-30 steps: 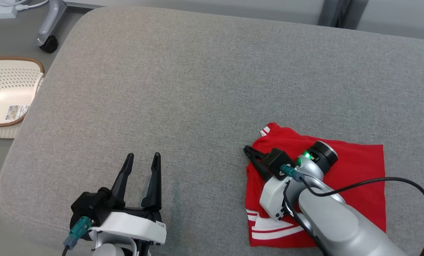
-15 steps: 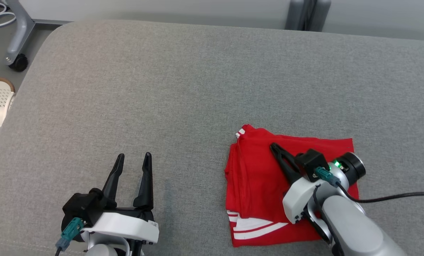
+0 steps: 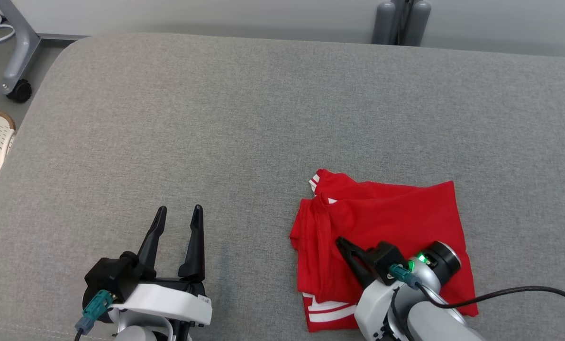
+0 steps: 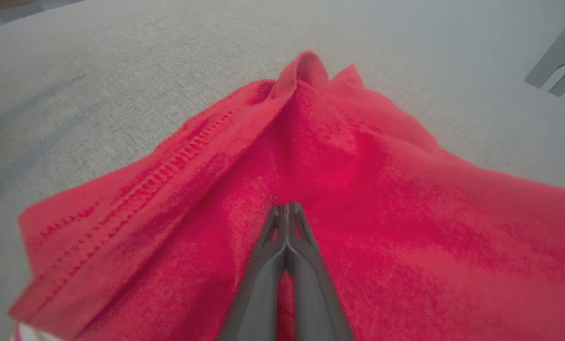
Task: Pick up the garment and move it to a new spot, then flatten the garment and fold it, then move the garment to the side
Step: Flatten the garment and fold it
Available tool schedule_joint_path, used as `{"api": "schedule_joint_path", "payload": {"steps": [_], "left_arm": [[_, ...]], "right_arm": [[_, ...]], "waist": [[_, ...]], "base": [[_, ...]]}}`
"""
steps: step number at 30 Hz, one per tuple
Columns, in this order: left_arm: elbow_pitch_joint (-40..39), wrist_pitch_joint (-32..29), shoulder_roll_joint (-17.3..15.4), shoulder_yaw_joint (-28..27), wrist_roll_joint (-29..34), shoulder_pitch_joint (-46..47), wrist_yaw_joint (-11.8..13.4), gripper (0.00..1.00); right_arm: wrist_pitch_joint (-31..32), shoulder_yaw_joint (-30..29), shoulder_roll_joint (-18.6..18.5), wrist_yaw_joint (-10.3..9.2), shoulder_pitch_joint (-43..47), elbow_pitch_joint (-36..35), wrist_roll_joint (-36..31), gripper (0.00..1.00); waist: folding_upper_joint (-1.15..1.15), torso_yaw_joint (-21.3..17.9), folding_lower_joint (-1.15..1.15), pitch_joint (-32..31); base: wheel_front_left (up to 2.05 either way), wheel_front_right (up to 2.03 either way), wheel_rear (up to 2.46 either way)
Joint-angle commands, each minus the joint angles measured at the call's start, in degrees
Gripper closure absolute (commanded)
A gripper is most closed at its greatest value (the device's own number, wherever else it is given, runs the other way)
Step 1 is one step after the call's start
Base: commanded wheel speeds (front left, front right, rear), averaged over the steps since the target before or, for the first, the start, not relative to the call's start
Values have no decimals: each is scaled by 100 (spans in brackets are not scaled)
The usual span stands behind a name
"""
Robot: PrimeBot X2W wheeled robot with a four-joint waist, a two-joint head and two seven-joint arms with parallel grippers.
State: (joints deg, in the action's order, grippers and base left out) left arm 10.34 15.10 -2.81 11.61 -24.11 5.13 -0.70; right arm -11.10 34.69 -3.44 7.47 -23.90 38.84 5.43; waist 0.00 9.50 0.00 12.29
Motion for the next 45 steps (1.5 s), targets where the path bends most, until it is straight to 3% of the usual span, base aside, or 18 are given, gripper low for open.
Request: {"api": "schedule_joint_path", "payload": {"steps": [1, 8, 11, 29, 39, 45], "left_arm": [[10, 2, -24, -14, 8, 23, -10, 0], [41, 2, -24, -20, -27, -106, -5, 0], [43, 2, -23, -36, -35, -143, 7, 0], [27, 2, -24, -213, 108, -251, -48, 0], [-112, 2, -21, -316, 160, -175, -70, 0], [-196, 2, -23, -310, 201, -114, -86, 0]], "right_arm": [[68, 109, 24, 6, 99, -52, 12, 100], [243, 543, 31, 4, 226, -392, 161, 100], [273, 449, 30, 4, 197, -481, 154, 100], [295, -1108, -124, 4, 386, -829, -181, 100], [-161, -2388, -324, 4, 654, -1777, -174, 100], [-383, -3344, -235, 4, 961, -2410, -250, 100]], "waist": [[0, 43, 0, -18], [0, 172, 0, -122], [0, 192, 0, -174], [0, -127, 0, -357], [0, -444, 0, -344], [0, -595, 0, -325]], "base": [[0, 0, 0], [0, 0, 0], [0, 0, 0], [0, 0, 0], [0, 0, 0], [0, 0, 0]]}}
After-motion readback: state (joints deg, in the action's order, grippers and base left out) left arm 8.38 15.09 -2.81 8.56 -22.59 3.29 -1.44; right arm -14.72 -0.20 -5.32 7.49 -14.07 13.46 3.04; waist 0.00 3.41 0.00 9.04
